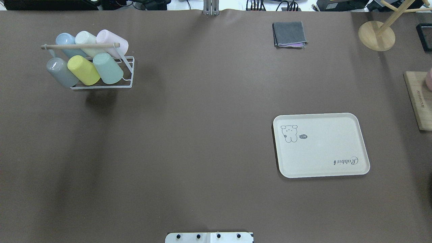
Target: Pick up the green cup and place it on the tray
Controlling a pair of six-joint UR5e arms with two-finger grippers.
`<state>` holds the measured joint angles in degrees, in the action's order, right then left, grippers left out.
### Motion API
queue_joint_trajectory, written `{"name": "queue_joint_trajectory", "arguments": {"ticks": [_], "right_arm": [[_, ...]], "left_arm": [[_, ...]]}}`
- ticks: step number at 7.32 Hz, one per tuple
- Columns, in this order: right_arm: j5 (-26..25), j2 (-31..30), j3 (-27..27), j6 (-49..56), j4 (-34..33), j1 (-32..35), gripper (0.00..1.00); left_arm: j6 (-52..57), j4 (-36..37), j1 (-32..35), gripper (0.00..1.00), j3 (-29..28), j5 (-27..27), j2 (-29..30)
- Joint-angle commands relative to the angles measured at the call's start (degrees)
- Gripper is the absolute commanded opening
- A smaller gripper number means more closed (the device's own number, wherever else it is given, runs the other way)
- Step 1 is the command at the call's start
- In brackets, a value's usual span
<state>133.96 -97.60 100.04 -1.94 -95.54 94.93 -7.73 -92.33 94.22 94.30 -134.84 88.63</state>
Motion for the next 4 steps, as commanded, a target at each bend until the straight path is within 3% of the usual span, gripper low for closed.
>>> {"name": "queue_joint_trajectory", "arguments": {"ticks": [1,4], "right_arm": [[-0.2,0.0,0.1,0.0,0.0,0.1,1.00],[-0.7,0.2,0.0,0.0,0.0,0.1,1.00]], "left_arm": [[0.0,0.0,0.0,0.99,-0.3,0.0,0.0],[0.0,0.0,0.2,0.99,-1.1,0.1,-0.1]]}}
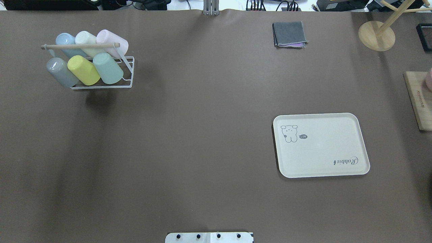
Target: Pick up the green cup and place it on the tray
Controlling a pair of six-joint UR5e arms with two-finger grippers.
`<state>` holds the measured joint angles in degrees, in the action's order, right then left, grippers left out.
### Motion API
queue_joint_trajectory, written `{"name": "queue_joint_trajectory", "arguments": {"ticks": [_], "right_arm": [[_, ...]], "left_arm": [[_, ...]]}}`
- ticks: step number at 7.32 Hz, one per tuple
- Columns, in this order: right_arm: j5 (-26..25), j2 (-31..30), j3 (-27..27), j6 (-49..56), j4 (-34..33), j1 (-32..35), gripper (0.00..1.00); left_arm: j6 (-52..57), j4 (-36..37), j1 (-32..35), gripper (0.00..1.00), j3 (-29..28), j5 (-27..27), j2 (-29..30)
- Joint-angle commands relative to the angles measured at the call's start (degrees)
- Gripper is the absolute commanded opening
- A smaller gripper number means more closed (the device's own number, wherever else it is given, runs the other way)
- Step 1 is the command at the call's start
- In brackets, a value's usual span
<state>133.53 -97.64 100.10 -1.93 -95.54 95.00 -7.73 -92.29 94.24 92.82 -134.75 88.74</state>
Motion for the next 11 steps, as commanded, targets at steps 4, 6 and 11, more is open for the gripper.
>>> {"name": "queue_joint_trajectory", "arguments": {"ticks": [4,6,11], "right_arm": [[-0.4,0.1,-0.1,0.2,0.0,0.0,1.00],[-0.1,0.1,0.2,0.0,0.0,-0.1,1.00],[-0.6,-0.4,0.5,-0.6,5.4,0.0,1.00]], "left_arm": [[-0.1,0.4,0.0,0.99,0.1,0.1,0.1],[-0.2,0.4,0.0,0.99,0.7,0.1,-0.1],[-0.2,0.4,-0.1,0.99,0.6,0.1,0.2]]}}
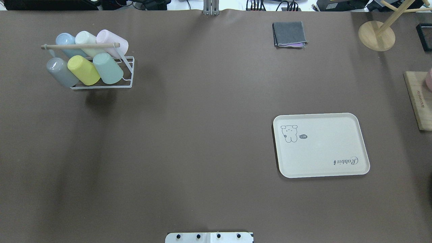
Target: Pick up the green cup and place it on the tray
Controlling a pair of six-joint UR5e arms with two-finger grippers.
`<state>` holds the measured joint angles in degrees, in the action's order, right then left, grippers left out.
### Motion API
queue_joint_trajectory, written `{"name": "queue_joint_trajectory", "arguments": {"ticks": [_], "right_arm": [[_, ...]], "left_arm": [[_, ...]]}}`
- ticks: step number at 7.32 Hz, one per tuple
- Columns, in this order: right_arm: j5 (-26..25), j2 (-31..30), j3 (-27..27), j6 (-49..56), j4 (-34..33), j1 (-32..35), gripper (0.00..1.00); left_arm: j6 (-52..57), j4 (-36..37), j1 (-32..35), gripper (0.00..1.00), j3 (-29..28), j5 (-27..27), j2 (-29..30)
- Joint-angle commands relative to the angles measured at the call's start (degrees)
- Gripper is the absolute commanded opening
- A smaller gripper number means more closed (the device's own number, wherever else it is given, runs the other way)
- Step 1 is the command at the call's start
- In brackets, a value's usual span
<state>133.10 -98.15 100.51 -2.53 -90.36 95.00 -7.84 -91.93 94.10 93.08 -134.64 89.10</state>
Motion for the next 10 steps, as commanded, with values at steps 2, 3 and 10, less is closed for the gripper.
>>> {"name": "queue_joint_trajectory", "arguments": {"ticks": [2,3,10], "right_arm": [[-0.2,-0.2,0.7,0.3,0.2,0.0,1.00],[-0.9,-0.1,0.8,0.6,0.3,0.0,1.00],[3.6,0.2,0.9,-0.3,3.0,-0.3,1.00]], "left_arm": [[-0.1,0.0,0.0,0.99,0.4,0.0,-0.4],[-0.1,0.1,-0.1,0.99,0.5,-0.1,-0.5],[-27.3,9.1,-13.0,0.99,19.1,2.5,4.5]]}}
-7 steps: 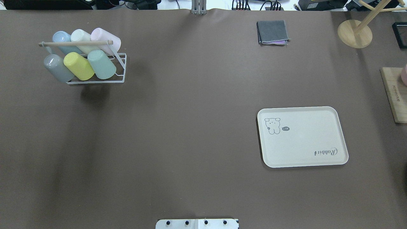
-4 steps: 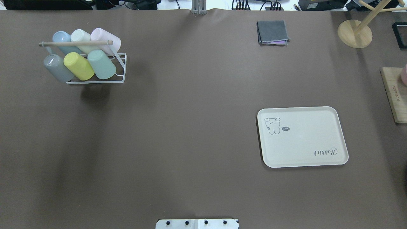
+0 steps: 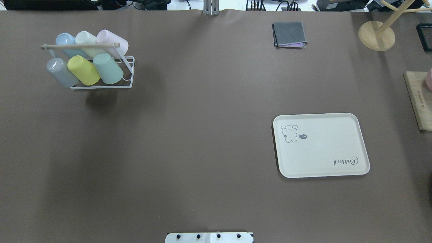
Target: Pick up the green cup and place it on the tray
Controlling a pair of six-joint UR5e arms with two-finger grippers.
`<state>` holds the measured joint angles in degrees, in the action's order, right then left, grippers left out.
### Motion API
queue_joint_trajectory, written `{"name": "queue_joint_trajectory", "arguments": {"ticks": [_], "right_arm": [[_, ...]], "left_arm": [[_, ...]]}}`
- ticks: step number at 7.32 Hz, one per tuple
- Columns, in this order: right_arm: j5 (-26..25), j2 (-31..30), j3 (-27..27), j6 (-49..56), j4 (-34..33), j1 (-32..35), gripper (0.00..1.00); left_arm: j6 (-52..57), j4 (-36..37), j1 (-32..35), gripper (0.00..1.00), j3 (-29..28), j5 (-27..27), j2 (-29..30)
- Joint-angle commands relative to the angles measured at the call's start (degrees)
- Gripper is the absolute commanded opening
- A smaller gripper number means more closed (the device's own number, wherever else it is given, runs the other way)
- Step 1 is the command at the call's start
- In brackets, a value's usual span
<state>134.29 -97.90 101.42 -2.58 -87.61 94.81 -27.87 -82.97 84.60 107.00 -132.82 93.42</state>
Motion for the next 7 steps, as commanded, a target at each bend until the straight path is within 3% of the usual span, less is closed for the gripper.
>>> {"name": "queue_joint_trajectory", "arguments": {"ticks": [1,2,3,5,7], "right_arm": [[3.2,0.0,0.4,-0.3,0.3,-1.1,1.00],[3.3,-0.2,1.5,-1.5,0.8,-3.9,1.00],[6.1,-0.2,3.1,-8.3,2.9,-6.9,1.00],[6.9,0.2,4.7,-18.7,6.9,-14.7,0.95],[5.6,0.2,3.9,-34.3,18.8,-21.9,0.96]], "left_arm": [[-9.6,-0.1,-5.9,0.99,7.8,0.7,1.6],[-13.2,0.1,-8.4,0.99,8.6,1.8,3.2],[-16.6,0.4,-12.1,0.99,8.4,4.0,6.5],[-19.4,0.7,-18.0,0.99,8.8,8.4,12.6],[-18.2,0.6,-24.9,1.00,7.6,8.9,18.3]]}}
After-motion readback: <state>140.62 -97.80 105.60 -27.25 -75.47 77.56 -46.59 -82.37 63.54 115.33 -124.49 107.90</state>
